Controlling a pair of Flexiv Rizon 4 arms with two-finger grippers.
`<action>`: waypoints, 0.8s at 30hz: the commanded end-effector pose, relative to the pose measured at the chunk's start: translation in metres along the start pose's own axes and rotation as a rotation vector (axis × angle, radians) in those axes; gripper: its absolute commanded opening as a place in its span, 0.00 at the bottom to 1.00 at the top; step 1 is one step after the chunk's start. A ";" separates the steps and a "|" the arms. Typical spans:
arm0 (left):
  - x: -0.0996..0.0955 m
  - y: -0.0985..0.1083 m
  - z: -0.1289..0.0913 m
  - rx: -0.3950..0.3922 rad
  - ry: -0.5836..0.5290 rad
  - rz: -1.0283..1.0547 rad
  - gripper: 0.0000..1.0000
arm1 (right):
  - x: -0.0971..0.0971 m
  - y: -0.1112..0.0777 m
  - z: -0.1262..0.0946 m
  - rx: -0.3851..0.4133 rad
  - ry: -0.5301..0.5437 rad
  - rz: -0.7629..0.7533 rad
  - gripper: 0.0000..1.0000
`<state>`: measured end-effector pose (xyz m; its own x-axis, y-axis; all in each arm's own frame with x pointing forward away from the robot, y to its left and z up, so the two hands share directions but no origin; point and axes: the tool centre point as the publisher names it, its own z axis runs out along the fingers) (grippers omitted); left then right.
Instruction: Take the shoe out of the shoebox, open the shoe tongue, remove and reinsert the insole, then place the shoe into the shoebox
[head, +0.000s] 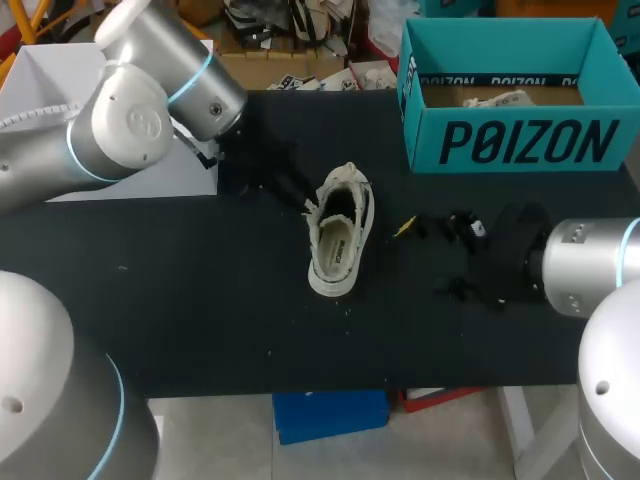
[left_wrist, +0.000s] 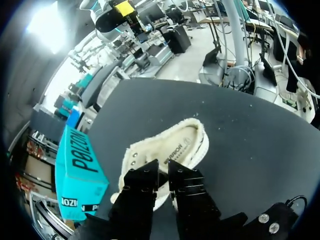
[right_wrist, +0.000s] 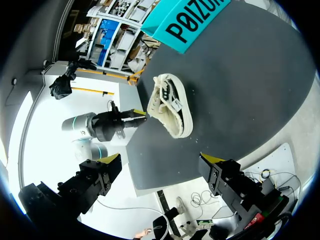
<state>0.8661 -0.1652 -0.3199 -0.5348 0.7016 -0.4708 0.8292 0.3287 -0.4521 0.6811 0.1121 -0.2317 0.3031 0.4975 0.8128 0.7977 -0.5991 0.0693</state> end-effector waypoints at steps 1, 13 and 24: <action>0.017 -0.010 -0.031 -0.025 0.019 -0.031 1.00 | -0.007 -0.008 0.004 -0.055 0.039 0.015 1.00; 0.021 -0.011 -0.035 -0.028 0.030 -0.039 1.00 | -0.007 -0.008 0.004 -0.055 0.039 0.015 1.00; 0.016 -0.005 -0.044 -0.034 -0.030 -0.300 1.00 | -0.007 -0.008 0.004 -0.055 0.039 0.015 1.00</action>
<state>0.8589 -0.1296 -0.2942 -0.6671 0.6365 -0.3870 0.7304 0.4570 -0.5076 0.6811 0.1121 -0.2317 0.3032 0.4976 0.8127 0.7977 -0.5991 0.0692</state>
